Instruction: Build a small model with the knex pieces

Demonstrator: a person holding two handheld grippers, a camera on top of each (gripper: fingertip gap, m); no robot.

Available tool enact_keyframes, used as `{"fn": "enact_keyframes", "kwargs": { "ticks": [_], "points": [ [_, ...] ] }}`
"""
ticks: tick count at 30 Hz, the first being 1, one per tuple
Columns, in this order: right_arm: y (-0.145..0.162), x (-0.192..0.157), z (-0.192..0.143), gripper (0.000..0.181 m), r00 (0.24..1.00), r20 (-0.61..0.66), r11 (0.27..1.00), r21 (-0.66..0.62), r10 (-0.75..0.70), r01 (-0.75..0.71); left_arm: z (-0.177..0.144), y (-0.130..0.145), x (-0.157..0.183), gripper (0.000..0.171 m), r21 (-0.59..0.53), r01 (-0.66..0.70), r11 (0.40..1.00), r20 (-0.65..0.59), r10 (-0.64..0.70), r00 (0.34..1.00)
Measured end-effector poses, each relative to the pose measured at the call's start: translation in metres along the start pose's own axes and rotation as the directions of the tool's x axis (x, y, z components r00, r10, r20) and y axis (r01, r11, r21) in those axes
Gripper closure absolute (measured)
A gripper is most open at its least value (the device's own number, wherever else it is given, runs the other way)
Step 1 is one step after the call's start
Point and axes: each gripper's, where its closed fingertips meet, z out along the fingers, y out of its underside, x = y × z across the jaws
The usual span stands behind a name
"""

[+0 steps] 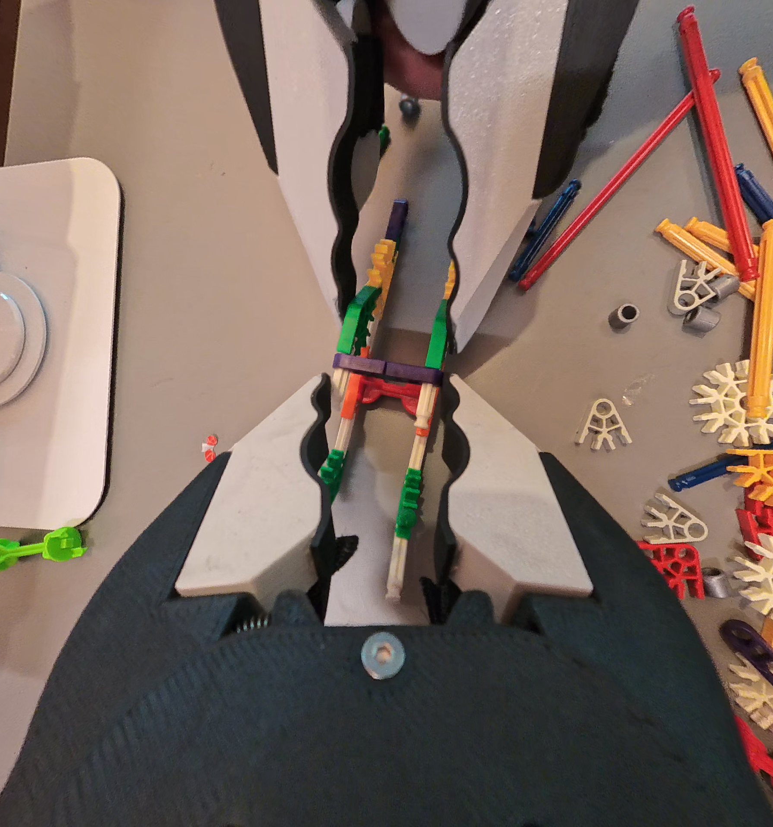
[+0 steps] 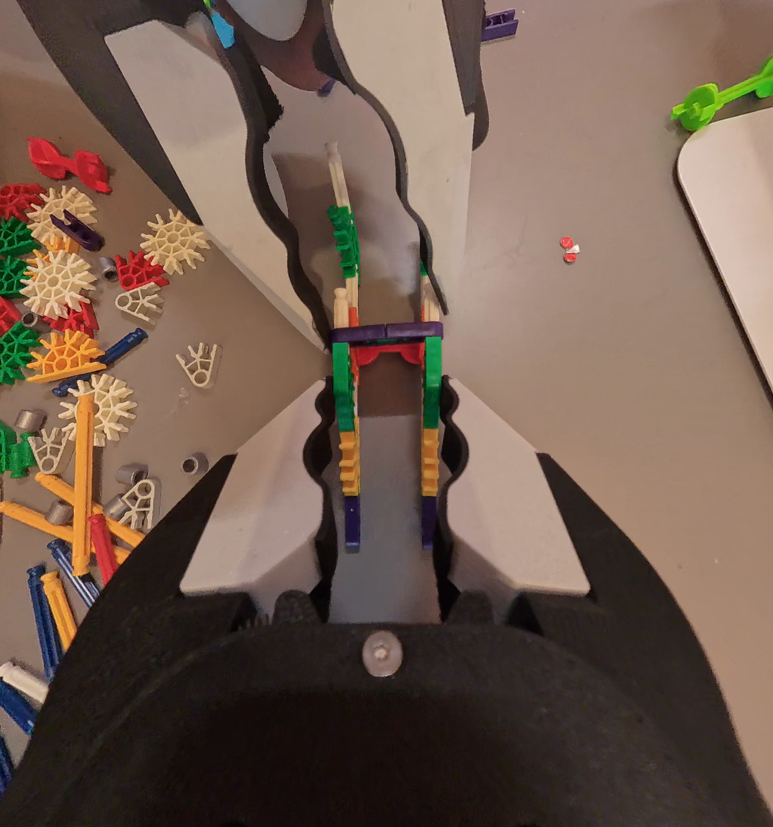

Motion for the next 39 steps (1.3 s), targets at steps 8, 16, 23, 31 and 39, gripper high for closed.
{"fn": "enact_keyframes", "kwargs": {
  "ticks": [8, 16, 23, 31, 39],
  "points": [
    [-0.001, 0.001, 0.001, 0.137, 1.0, 0.018, 1.0, 0.001, -0.011, 0.011, 0.003, -0.003, 0.001, 0.123, 0.016, -0.013, 1.0, -0.004, 0.013, 1.0],
    [-0.002, 0.005, -0.001, 0.137, 0.997, 0.061, 0.999, 0.021, -0.048, 0.047, -0.012, 0.006, -0.002, 0.115, 0.004, 0.037, 0.999, -0.011, -0.037, 0.999],
    [-0.002, 0.011, 0.002, 0.131, 0.993, 0.079, 0.996, -0.016, -0.091, 0.092, -0.006, 0.003, -0.007, 0.123, 0.041, 0.067, 0.997, 0.015, -0.068, 0.998],
    [-0.007, 0.008, -0.044, 0.103, 0.998, -0.052, 0.999, 0.032, -0.026, 0.028, -0.043, 0.024, -0.019, 0.105, 0.053, 0.171, 0.984, 0.095, -0.175, 0.98],
    [0.05, 0.013, -0.075, 0.124, 0.939, -0.275, 0.972, -0.054, 0.206, -0.229, -0.065, 0.073, -0.034, 0.104, 0.038, 0.3, 0.953, 0.159, -0.302, 0.94]
  ]
}}
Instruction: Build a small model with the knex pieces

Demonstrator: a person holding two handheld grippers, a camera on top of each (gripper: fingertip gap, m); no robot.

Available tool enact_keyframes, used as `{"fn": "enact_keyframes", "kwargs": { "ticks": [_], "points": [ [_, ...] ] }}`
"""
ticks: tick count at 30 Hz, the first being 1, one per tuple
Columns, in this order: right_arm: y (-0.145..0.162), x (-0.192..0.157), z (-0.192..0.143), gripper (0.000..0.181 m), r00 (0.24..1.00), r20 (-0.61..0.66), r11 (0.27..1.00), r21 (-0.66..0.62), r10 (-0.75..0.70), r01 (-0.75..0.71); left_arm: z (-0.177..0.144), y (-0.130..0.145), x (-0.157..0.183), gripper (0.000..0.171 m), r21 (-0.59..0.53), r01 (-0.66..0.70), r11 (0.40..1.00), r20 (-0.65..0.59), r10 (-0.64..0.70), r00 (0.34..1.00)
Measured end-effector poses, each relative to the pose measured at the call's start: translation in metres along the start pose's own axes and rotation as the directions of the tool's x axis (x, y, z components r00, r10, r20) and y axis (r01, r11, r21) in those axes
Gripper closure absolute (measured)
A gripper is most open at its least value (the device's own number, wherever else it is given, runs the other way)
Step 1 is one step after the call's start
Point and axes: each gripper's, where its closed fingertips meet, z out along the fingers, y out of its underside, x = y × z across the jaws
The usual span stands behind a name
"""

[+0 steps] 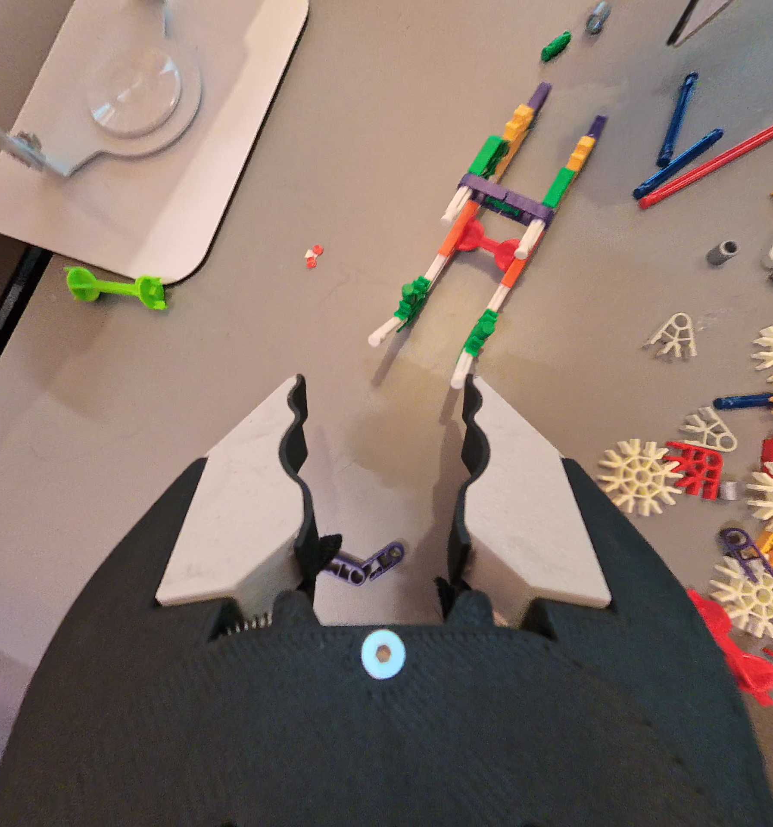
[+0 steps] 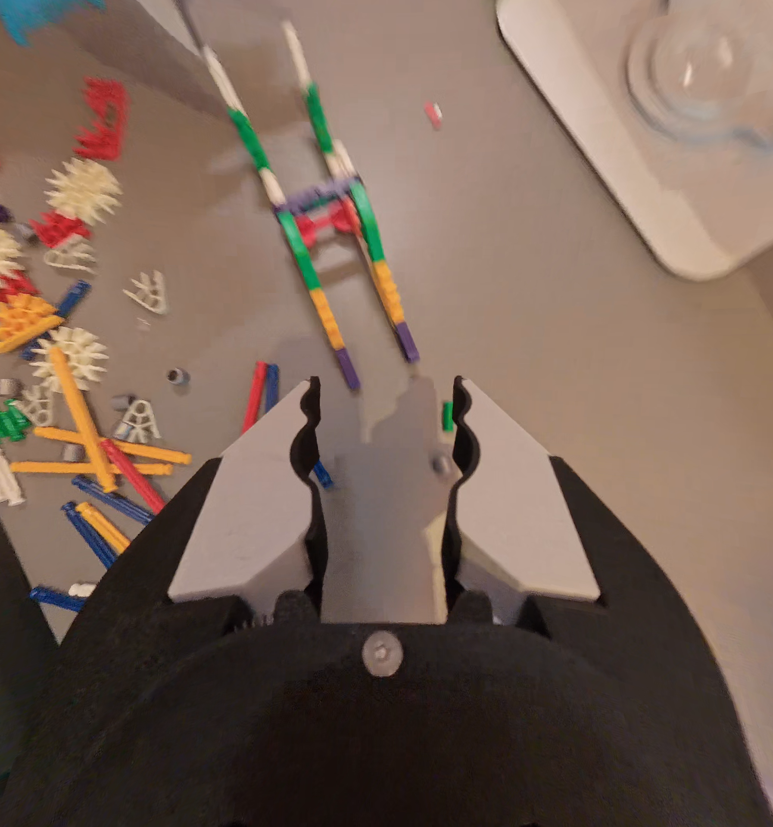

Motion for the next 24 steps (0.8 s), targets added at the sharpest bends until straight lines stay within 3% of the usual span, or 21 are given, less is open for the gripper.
{"fn": "enact_keyframes", "kwargs": {
  "ticks": [4, 7, 14, 19, 24],
  "points": [
    [0.026, 0.0, 0.013, 0.151, 0.996, -0.023, 0.993, -0.067, 0.091, -0.092, 0.009, 0.009, 0.001, 0.107, -0.019, 0.03, 0.999, -0.04, -0.03, 0.999],
    [0.022, -0.013, 0.02, 0.149, 0.994, -0.001, 0.993, -0.039, 0.107, -0.107, 0.014, 0.011, 0.011, 0.111, -0.025, 0.015, 1.0, -0.061, -0.016, 0.998],
    [0.015, -0.026, 0.042, 0.167, 0.997, 0.005, 0.995, -0.054, 0.081, -0.081, 0.018, 0.01, 0.039, 0.129, -0.016, 0.016, 1.0, -0.116, -0.017, 0.993],
    [0.007, -0.014, 0.048, 0.172, 0.998, -0.016, 0.997, -0.055, 0.06, -0.061, 0.019, 0.004, 0.063, 0.143, 0.01, 0.009, 1.0, -0.133, -0.007, 0.991],
    [-0.004, 0.008, 0.056, 0.171, 0.998, -0.055, 0.998, -0.056, 0.037, -0.04, 0.018, -0.007, 0.102, 0.137, 0.043, 0.023, 0.999, -0.207, -0.014, 0.978]
  ]
}}
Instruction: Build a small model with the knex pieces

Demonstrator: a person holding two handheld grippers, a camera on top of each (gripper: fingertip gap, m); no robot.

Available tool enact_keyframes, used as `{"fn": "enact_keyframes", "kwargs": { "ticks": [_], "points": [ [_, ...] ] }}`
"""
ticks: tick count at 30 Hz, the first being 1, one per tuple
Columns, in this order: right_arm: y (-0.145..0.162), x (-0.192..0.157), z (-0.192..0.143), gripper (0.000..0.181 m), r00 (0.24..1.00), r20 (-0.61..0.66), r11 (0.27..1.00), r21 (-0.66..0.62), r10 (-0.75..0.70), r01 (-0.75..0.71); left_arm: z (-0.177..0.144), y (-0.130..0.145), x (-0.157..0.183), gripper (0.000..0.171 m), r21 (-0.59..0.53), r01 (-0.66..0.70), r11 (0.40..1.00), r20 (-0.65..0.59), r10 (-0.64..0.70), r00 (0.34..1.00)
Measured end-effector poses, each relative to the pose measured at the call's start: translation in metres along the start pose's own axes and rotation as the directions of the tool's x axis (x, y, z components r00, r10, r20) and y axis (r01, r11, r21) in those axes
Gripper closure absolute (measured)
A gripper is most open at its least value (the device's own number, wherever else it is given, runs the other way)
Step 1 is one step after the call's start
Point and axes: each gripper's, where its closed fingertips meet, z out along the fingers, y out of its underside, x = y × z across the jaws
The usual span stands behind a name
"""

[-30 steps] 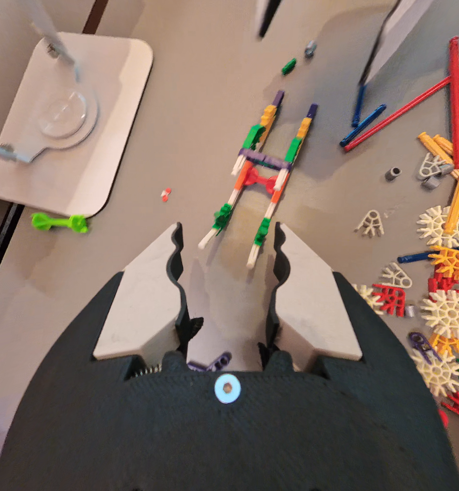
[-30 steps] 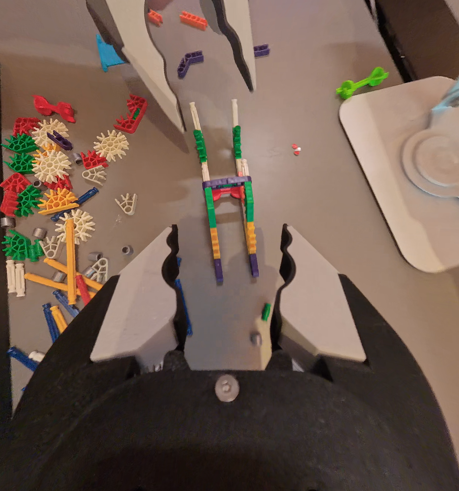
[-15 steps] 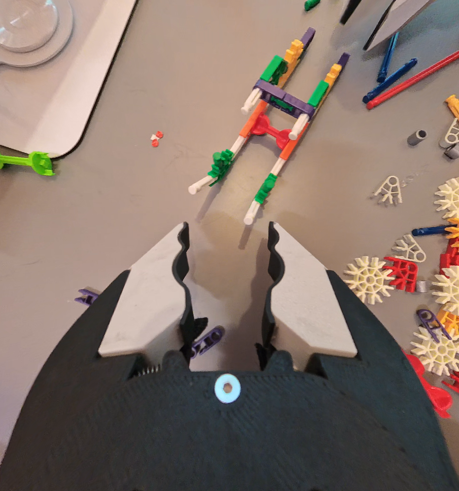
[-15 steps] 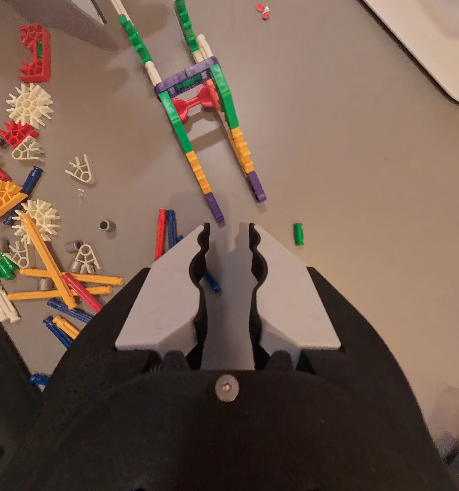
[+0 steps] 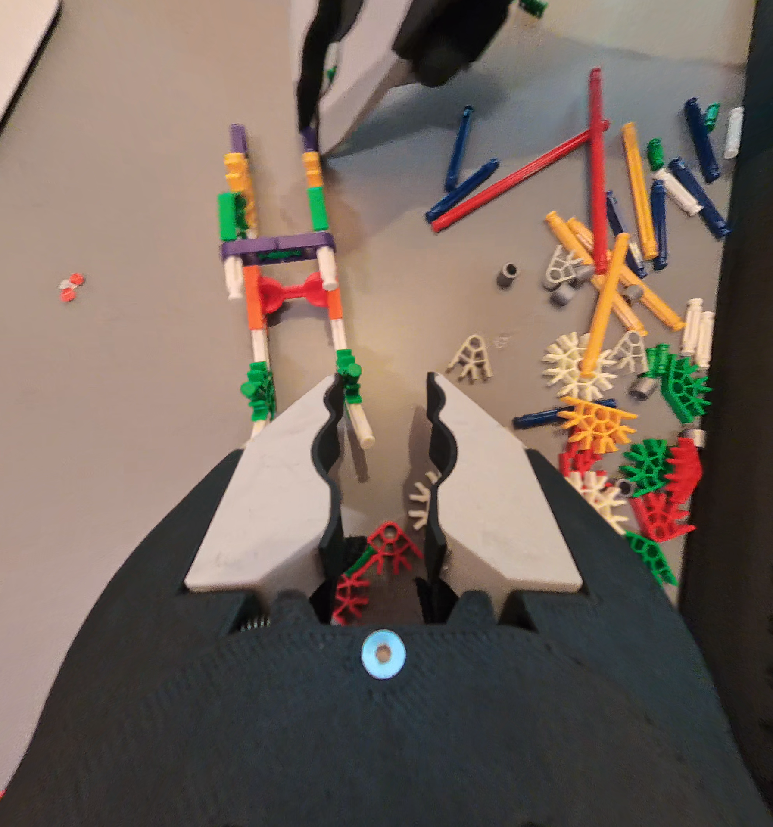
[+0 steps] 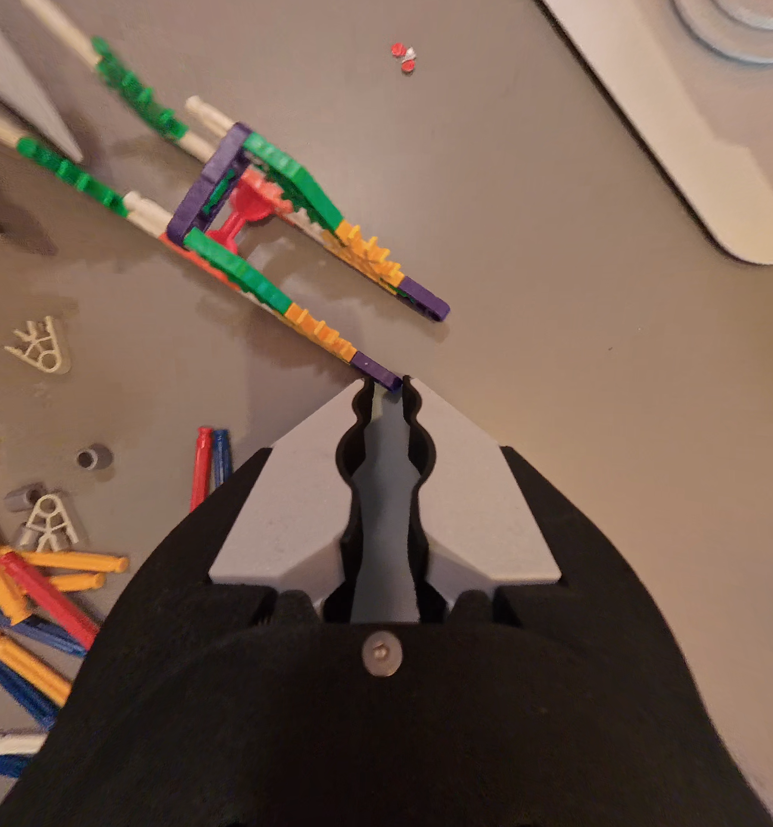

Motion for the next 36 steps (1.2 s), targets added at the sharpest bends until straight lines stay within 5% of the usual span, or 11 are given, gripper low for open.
{"fn": "enact_keyframes", "kwargs": {
  "ticks": [2, 7, 10, 14, 23, 33, 36],
  "points": [
    [-0.002, 0.006, 0.0, 0.172, 1.0, -0.013, 1.0, -0.012, -0.01, 0.01, -0.004, -0.002, 0.01, 0.124, -0.008, 0.007, 1.0, -0.007, -0.007, 1.0],
    [-0.017, 0.009, -0.017, 0.174, 1.0, 0.014, 0.996, 0.081, 0.021, -0.022, -0.044, -0.024, -0.012, 0.146, 0.149, 0.088, 0.985, 0.102, -0.104, 0.989],
    [-0.024, 0.005, -0.016, 0.18, 0.997, 0.065, 0.993, 0.109, 0.041, -0.048, -0.036, -0.018, -0.045, 0.146, 0.066, 0.068, 0.995, 0.215, -0.081, 0.973],
    [-0.027, 0.001, -0.008, 0.181, 0.995, 0.092, 0.995, 0.087, 0.042, -0.051, -0.008, -0.014, -0.06, 0.145, -0.003, 0.072, 0.997, 0.22, -0.069, 0.973],
    [-0.029, 0.006, 0.002, 0.181, 0.992, 0.103, 0.99, 0.114, 0.067, -0.079, 0.02, 0.001, -0.059, 0.168, -0.116, 0.031, 0.993, 0.228, -0.004, 0.974],
    [-0.037, 0.01, 0.004, 0.181, 0.997, 0.08, 0.993, 0.118, 0.006, -0.015, 0.023, 0.003, -0.06, 0.168, -0.196, -0.026, 0.98, 0.291, 0.083, 0.953],
    [-0.037, 0.019, 0.004, 0.168, 0.995, 0.023, 0.991, 0.094, -0.097, 0.094, 0.021, 0.002, -0.064, 0.168, -0.227, -0.048, 0.973, 0.297, 0.116, 0.948]
  ]
}}
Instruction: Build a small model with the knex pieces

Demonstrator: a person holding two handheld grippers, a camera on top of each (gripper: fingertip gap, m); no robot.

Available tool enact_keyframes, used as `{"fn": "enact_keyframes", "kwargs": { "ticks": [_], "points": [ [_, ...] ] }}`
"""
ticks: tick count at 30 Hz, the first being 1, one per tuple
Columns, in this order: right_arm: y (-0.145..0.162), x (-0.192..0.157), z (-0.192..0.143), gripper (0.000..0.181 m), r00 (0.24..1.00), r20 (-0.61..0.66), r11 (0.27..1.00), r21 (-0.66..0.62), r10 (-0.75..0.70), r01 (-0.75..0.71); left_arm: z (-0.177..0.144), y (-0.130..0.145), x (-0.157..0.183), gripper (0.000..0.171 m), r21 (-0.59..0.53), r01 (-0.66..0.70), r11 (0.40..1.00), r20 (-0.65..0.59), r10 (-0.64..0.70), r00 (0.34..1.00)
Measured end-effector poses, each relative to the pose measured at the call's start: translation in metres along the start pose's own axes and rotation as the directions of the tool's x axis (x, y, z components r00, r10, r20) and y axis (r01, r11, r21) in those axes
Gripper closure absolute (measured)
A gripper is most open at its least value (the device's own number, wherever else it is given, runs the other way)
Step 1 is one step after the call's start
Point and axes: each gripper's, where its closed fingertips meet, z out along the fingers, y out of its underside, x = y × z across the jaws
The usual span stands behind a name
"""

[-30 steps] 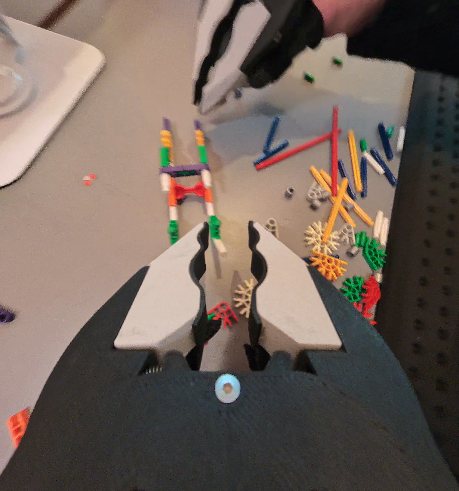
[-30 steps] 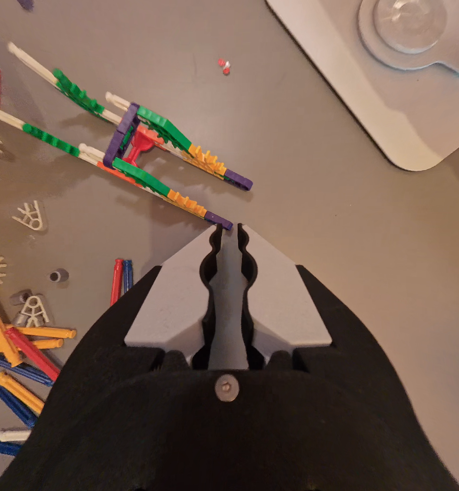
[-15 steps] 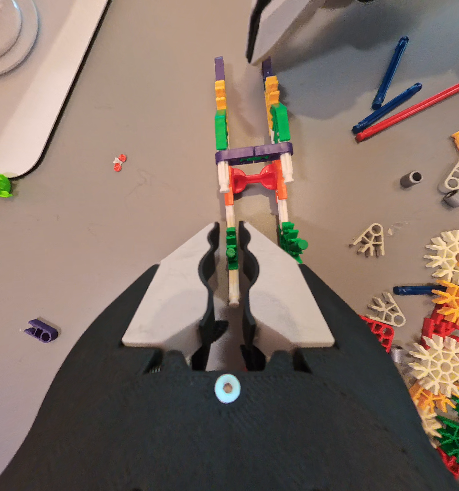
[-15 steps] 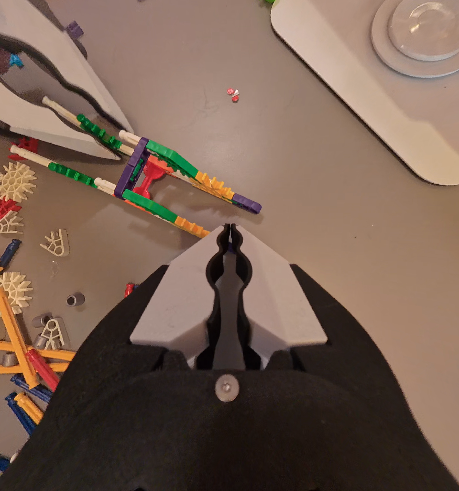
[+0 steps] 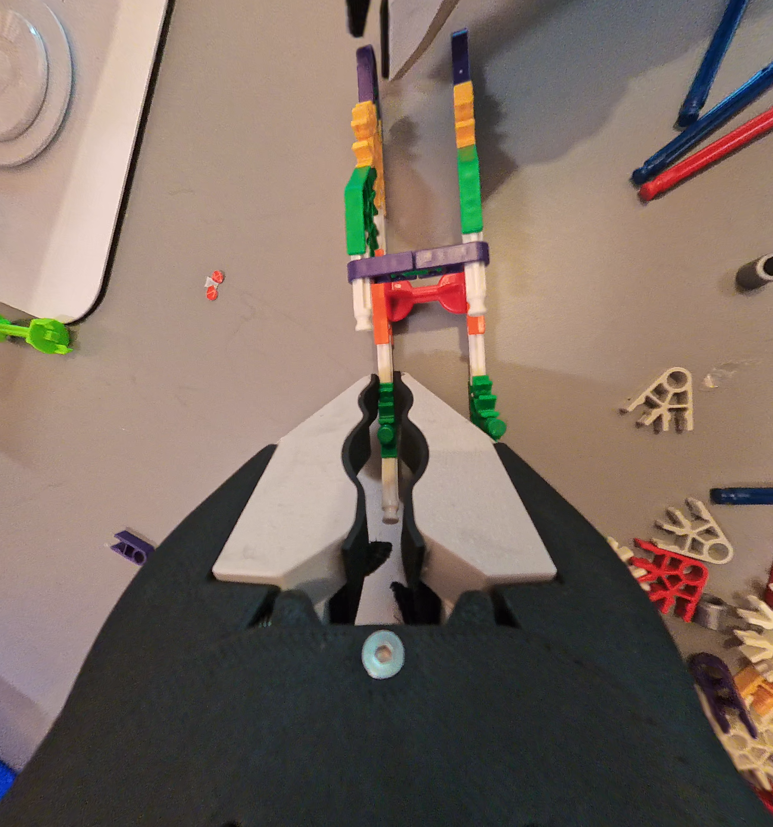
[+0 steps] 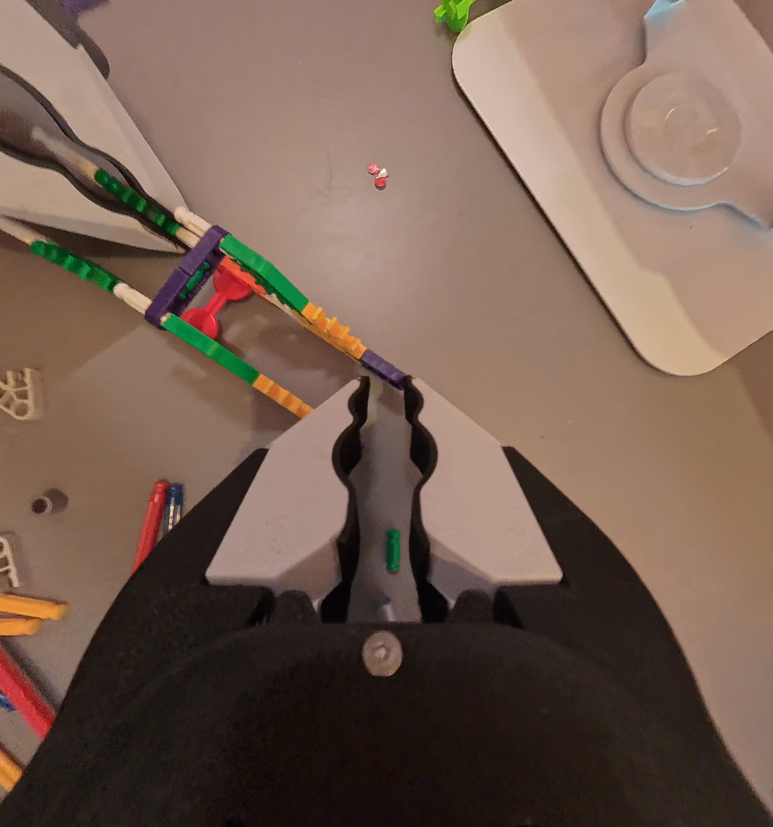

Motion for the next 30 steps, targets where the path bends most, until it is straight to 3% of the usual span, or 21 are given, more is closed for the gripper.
{"fn": "enact_keyframes", "kwargs": {
  "ticks": [3, 7, 13, 17, 25, 29, 30],
  "points": [
    [-0.006, 0.0, 0.005, 0.164, 0.997, 0.02, 0.997, 0.024, -0.075, 0.074, 0.0, -0.001, 0.0, 0.168, -0.017, -0.021, 1.0, -0.008, 0.021, 1.0],
    [-0.003, -0.001, 0.014, 0.181, 0.991, 0.074, 0.994, 0.009, -0.108, 0.107, 0.0, -0.003, -0.002, 0.168, -0.022, -0.044, 0.999, 0.004, 0.044, 0.999],
    [-0.003, -0.004, 0.014, 0.181, 0.983, 0.065, 0.984, 0.047, -0.174, 0.171, 0.0, -0.002, -0.004, 0.168, -0.029, -0.106, 0.994, 0.049, 0.107, 0.993],
    [-0.003, -0.004, 0.014, 0.181, 0.982, 0.034, 0.981, 0.061, -0.187, 0.185, 0.001, -0.002, -0.004, 0.168, -0.039, -0.165, 0.985, 0.088, 0.168, 0.982],
    [-0.006, 0.0, 0.012, 0.181, 0.99, 0.024, 0.989, 0.05, -0.14, 0.138, 0.001, -0.002, -0.007, 0.168, -0.04, -0.141, 0.989, 0.092, 0.144, 0.985],
    [-0.007, 0.014, -0.006, 0.127, 0.991, -0.099, 0.996, 0.009, -0.091, 0.092, -0.001, 0.005, -0.015, 0.168, -0.053, -0.028, 0.998, 0.13, 0.035, 0.991],
    [-0.008, 0.01, -0.011, 0.132, 0.994, -0.086, 0.997, 0.018, -0.071, 0.072, -0.002, 0.007, -0.017, 0.168, -0.048, 0.016, 0.999, 0.142, -0.009, 0.99]
  ]
}}
